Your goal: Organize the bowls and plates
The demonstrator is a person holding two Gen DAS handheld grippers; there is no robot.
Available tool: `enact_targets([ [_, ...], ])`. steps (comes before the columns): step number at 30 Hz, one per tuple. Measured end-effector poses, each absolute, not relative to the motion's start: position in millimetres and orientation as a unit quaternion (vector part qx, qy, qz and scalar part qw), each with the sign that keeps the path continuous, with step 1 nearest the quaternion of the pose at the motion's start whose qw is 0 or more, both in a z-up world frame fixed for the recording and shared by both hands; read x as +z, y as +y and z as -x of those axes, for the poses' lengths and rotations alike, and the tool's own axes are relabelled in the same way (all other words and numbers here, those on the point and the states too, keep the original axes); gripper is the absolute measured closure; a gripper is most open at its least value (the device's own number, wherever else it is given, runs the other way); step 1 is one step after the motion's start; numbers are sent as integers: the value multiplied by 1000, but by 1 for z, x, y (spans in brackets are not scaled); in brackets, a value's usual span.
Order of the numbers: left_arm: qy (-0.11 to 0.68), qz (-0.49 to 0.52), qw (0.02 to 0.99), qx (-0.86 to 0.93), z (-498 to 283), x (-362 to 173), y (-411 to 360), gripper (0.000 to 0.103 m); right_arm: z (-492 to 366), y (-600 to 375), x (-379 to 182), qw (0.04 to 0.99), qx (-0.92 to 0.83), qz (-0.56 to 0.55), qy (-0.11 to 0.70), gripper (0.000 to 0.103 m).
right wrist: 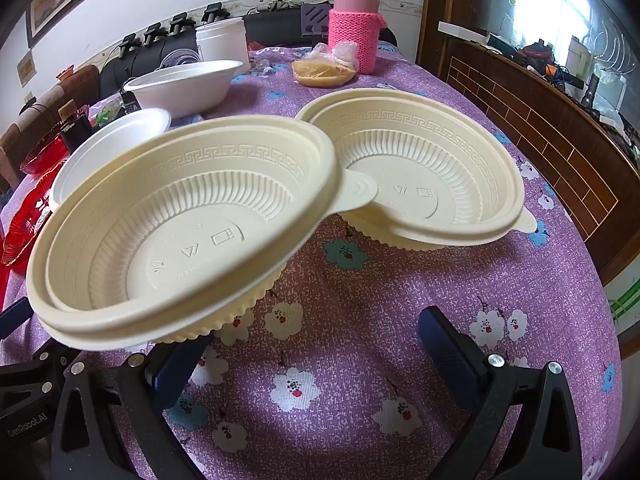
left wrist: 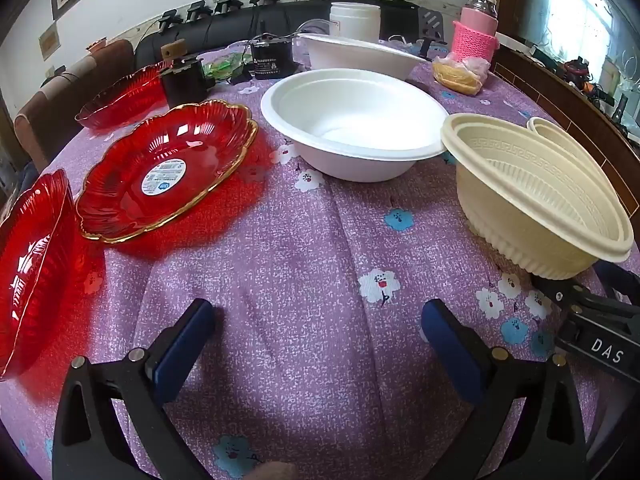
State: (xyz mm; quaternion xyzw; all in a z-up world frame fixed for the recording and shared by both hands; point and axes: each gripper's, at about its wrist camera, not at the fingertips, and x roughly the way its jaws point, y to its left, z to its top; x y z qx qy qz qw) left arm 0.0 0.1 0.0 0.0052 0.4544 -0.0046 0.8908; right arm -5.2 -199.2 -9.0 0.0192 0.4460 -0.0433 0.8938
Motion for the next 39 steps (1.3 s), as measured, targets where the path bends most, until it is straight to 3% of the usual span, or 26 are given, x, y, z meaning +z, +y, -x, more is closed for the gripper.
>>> enact_targets([
  [39, 488, -18, 872, -22, 3, 2, 3, 0, 5, -199, -9, 894, -43, -19, 446, 1],
])
